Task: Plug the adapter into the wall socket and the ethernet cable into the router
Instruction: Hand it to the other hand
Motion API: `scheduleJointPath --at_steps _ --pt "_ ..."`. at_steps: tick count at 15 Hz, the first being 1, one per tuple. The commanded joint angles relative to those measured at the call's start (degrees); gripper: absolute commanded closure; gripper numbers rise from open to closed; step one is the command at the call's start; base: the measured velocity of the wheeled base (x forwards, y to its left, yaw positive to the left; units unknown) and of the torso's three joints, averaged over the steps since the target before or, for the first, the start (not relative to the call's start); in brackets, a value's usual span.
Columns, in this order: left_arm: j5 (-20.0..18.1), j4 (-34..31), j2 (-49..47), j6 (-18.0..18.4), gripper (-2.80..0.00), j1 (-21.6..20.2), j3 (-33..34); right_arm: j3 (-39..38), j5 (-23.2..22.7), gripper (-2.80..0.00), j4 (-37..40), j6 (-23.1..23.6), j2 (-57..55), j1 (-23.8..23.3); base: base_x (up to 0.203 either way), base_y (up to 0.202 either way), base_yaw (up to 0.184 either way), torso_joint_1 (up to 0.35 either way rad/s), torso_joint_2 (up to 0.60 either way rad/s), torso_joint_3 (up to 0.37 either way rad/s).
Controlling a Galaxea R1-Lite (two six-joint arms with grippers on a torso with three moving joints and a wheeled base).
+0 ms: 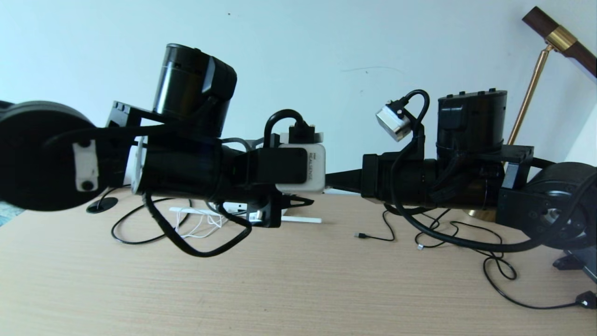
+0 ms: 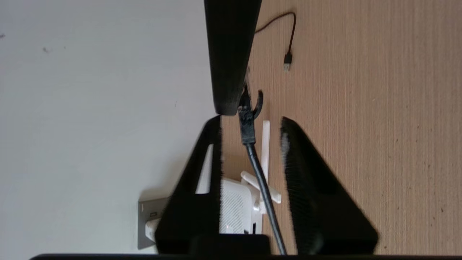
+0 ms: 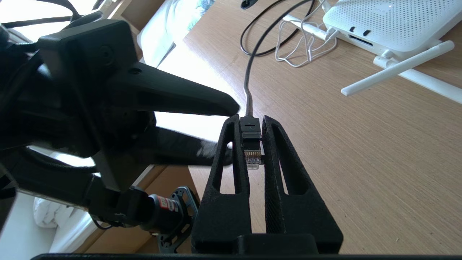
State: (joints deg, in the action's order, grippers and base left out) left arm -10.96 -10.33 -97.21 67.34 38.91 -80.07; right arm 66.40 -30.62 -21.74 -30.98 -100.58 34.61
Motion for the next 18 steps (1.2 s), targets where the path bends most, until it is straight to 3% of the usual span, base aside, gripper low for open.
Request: scheduleJointPath --at_steps 1,5,9,13,18 --pt "0.1 -0.1 0.6 0.3 -2.80 -0.1 0.2 0.0 -0.3 0.00 -0.1 -0.2 0.0 0.0 0.000 0.000 0.000 0.000 0.00 0.000" --pt "0.1 1.3 3.6 0.4 -2.80 -0.1 3.8 -0.1 1.1 0.00 -0.2 -2.4 0.6 -0.1 0.000 0.000 0.000 0.000 0.00 0.000" --pt "0.2 4.7 8.6 0.4 -2.80 -0.4 9.8 0.3 2.0 0.00 -0.2 -15.9 3.8 -1.3 0.000 0.000 0.000 0.000 0.00 0.000" --pt "0.0 20.1 8.8 0.6 -2.80 -0.5 16.4 -1.0 0.8 0.00 1.0 -28.1 7.3 -5.2 0.000 0.000 0.000 0.000 0.00 0.000" --pt "-0.4 25.8 8.8 3.5 -2.80 0.0 19.3 -5.5 -12.2 0.00 1.2 -40.4 9.6 -9.7 0.000 0.000 0.000 0.000 0.00 0.000"
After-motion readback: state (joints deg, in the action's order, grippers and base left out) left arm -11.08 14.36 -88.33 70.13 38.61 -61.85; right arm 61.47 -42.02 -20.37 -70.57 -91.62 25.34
